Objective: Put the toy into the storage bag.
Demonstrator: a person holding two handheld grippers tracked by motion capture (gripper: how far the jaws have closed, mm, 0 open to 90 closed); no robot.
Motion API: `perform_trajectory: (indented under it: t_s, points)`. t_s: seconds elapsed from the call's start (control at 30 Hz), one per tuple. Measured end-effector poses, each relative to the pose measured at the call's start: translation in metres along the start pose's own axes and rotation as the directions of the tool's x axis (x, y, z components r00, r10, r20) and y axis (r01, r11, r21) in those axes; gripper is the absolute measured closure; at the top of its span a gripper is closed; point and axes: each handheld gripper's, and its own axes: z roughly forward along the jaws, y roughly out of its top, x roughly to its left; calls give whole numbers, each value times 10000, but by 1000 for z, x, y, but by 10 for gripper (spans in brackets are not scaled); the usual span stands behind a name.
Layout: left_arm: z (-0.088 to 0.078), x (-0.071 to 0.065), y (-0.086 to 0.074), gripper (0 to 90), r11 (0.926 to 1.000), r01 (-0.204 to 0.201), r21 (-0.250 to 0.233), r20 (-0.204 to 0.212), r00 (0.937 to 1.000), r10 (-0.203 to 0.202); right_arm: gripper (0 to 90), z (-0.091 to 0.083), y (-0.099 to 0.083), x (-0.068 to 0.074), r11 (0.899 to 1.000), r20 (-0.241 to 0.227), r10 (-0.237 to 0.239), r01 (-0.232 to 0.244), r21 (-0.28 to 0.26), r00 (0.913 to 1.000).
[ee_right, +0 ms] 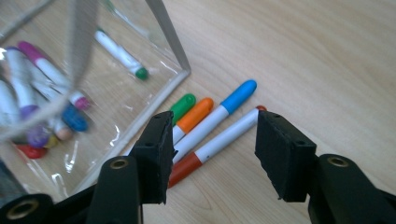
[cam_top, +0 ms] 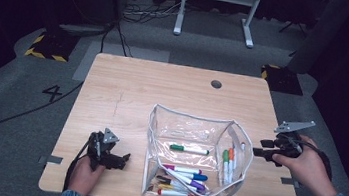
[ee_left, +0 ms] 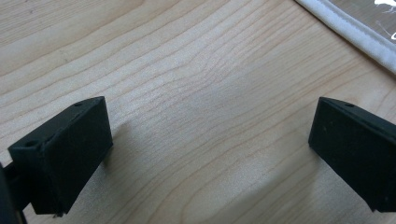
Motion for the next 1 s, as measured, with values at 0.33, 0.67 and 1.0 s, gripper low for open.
perform_trajectory:
  t_s: [0.33,0.67,1.0]
  points:
    - [0,0,0,0,10000,23,-3,17,10000,-23,476,54,-25,-7,9964,22,414,-414,739,9991]
    - [0,0,0,0,10000,25,-8,11,10000,-25,482,89,-33,-14,9929,196,706,-721,949,9973]
    - [0,0,0,0,10000,27,-8,12,10000,-27,698,88,-47,-27,9805,1177,925,-1110,1621,9887]
